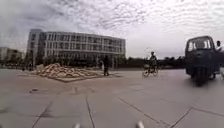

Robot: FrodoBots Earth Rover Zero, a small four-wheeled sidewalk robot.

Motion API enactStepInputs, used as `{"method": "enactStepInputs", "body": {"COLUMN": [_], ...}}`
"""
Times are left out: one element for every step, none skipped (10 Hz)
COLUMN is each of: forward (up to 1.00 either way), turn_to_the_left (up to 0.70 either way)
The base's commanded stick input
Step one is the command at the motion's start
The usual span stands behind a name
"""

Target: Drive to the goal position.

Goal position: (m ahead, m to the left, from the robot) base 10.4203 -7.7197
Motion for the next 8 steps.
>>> {"method": "enactStepInputs", "body": {"forward": [0.7, 0.7, 0.7, 0.7, 0.7, 0.7, 0.7, 0.7], "turn_to_the_left": [-0.14, -0.14, -0.14, -0.14, -0.14, -0.14, -0.14, -0.14]}}
